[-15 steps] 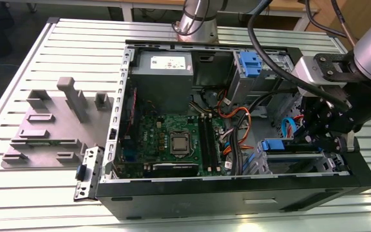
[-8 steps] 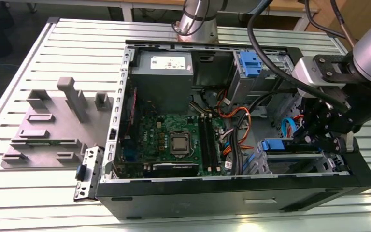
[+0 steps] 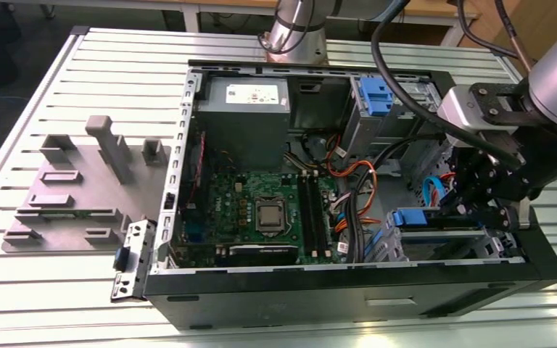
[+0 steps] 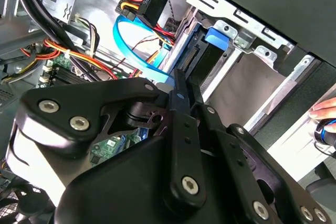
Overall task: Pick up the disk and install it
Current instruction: 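Insert the first disk wire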
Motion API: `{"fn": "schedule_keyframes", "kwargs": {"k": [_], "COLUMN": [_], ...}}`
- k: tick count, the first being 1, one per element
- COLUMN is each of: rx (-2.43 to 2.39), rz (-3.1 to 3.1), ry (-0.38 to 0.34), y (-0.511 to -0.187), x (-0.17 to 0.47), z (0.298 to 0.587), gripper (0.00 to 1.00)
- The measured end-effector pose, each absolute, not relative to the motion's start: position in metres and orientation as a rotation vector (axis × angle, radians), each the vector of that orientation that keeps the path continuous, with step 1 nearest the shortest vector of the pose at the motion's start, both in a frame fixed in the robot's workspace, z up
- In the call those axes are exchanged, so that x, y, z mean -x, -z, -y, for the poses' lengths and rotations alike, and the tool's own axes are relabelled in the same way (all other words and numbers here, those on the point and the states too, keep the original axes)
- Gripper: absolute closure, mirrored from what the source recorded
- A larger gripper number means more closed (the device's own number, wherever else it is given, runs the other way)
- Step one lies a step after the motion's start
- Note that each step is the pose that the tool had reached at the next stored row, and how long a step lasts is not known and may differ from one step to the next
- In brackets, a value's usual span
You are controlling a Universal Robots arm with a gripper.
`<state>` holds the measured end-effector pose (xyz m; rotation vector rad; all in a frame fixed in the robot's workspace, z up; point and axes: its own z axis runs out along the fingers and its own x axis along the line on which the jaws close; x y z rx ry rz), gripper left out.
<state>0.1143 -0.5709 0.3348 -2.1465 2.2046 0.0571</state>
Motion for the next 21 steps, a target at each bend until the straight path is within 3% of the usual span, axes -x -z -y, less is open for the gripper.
{"fn": "schedule_keyframes", "kwargs": {"k": [21], "rx": [2.135], "rz": [-2.194], "ry": [-0.080], "y": [-0.3379], "x": [-0.1143], "z": [0.5724], "gripper": [0.84]}}
